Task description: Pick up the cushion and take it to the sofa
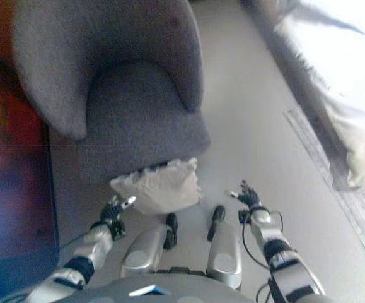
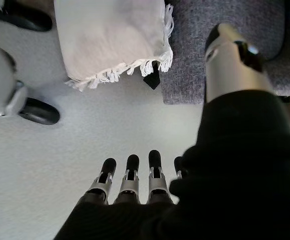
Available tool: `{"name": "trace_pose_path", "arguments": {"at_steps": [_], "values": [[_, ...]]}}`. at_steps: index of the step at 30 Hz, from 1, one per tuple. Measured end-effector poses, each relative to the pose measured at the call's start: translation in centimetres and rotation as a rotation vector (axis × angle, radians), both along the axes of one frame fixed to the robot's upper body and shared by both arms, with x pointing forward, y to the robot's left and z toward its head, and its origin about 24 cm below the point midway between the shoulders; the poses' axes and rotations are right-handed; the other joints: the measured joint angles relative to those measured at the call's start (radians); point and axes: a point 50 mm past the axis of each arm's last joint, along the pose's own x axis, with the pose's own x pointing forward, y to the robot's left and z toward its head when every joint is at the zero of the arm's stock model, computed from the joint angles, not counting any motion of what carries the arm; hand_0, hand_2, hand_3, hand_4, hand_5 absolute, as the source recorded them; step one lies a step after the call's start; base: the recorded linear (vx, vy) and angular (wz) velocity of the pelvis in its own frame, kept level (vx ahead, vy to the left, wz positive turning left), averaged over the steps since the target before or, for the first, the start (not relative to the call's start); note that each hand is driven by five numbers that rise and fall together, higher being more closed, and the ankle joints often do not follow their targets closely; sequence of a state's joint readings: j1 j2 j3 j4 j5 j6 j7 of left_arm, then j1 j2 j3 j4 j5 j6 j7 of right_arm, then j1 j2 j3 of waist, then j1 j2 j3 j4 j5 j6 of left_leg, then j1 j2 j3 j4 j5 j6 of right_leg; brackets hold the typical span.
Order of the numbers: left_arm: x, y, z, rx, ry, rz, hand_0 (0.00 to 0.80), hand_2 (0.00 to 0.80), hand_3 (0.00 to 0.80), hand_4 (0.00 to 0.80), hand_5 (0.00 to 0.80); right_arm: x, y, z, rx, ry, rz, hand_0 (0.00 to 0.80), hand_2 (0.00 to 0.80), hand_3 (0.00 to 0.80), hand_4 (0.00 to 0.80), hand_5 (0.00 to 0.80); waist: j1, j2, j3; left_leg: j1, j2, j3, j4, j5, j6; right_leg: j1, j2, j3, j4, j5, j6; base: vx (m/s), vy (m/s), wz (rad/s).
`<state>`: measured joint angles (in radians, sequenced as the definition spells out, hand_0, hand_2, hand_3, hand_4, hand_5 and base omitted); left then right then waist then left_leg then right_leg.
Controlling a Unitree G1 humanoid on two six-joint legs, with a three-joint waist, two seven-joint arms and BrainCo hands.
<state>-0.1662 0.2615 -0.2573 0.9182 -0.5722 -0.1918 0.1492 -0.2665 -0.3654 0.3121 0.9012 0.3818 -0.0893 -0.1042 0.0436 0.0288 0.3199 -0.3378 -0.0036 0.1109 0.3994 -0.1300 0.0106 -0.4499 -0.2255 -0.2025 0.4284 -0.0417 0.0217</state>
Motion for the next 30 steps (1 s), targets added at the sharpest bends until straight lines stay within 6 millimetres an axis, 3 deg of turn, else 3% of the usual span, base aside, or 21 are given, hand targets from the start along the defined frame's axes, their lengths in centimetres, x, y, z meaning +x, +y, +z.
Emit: {"name": "trace_pose_path", "arguments": {"at_steps": [2,4,12,17,20,22,25,30], "values": [[1.6,0.0,1.5,0.002,-0.084,0.010,0.000,0.000,0.000,0.000,0.000,1.3,0.1,1.2,-0.021,-0.043,0.014,0.000,0.000,0.000,0.000,0.000,0.001,0.005,0.041,-0.052,0.011,-0.006,0.063,-0.016,-0.014,-0.045,0.002,-0.002,0.043,-0.017,-0.010,-0.079,0.050,0.03],[1.9,0.1,1.8,0.012,-0.107,0.023,0.000,0.000,0.000,0.000,0.000,2.3,0.2,2.1,-0.034,-0.079,0.023,0.000,0.000,0.000,0.000,0.000,-0.002,0.013,0.070,-0.085,0.026,-0.008,0.096,-0.025,-0.021,-0.068,0.015,-0.001,0.053,-0.014,-0.016,-0.078,0.048,-0.12],[3.2,0.3,3.2,0.044,-0.179,0.070,0.000,0.000,0.000,0.000,0.000,4.1,-0.8,3.8,-0.136,-0.103,0.018,0.000,0.000,0.000,0.000,0.000,0.031,0.019,0.120,-0.191,0.023,-0.034,0.150,-0.030,-0.009,-0.128,0.002,-0.027,0.063,0.001,-0.017,-0.034,0.049,0.13],[5.0,0.9,4.2,0.090,-0.181,0.114,0.000,0.000,0.000,0.000,0.000,7.3,0.3,6.7,-0.165,-0.181,0.037,0.000,0.000,0.000,0.000,0.000,0.056,0.009,0.131,-0.307,0.027,-0.047,0.278,-0.065,-0.001,-0.225,-0.008,-0.008,0.161,-0.012,-0.002,-0.053,-0.012,0.11],[7.3,1.5,6.4,0.064,-0.237,0.157,0.000,0.000,0.000,0.000,0.000,10.0,1.6,10.3,-0.192,-0.287,0.097,0.000,0.000,0.000,0.000,0.000,0.051,0.002,0.164,-0.406,0.041,-0.045,0.353,-0.075,0.010,-0.302,0.000,0.001,0.187,-0.011,-0.005,-0.111,0.050,-0.08],[8.7,1.5,7.8,0.030,-0.277,0.179,0.000,0.000,0.000,0.000,0.000,10.9,2.1,11.6,-0.194,-0.322,0.108,0.000,0.000,0.000,0.000,0.000,0.047,0.000,0.181,-0.442,0.051,-0.031,0.365,-0.074,0.025,-0.334,-0.001,0.001,0.187,-0.007,-0.001,-0.029,0.031,-0.10],[9.7,1.3,8.9,-0.001,-0.318,0.190,0.000,0.000,0.000,0.000,0.000,11.0,2.7,11.6,-0.182,-0.324,0.128,0.000,0.000,0.000,0.000,0.000,0.023,-0.003,0.188,-0.468,0.053,-0.025,0.364,-0.068,0.030,-0.356,-0.001,0.005,0.185,-0.003,0.005,0.004,-0.047,0.04],[9.7,0.3,8.7,-0.023,-0.322,0.172,0.000,0.000,0.000,0.000,0.000,10.4,3.0,10.4,-0.165,-0.293,0.136,0.000,0.000,0.000,0.000,0.000,0.000,-0.013,0.194,-0.456,0.046,-0.030,0.315,-0.051,0.024,-0.338,0.025,0.032,0.125,0.037,0.004,0.063,-0.146,0.03]]}}
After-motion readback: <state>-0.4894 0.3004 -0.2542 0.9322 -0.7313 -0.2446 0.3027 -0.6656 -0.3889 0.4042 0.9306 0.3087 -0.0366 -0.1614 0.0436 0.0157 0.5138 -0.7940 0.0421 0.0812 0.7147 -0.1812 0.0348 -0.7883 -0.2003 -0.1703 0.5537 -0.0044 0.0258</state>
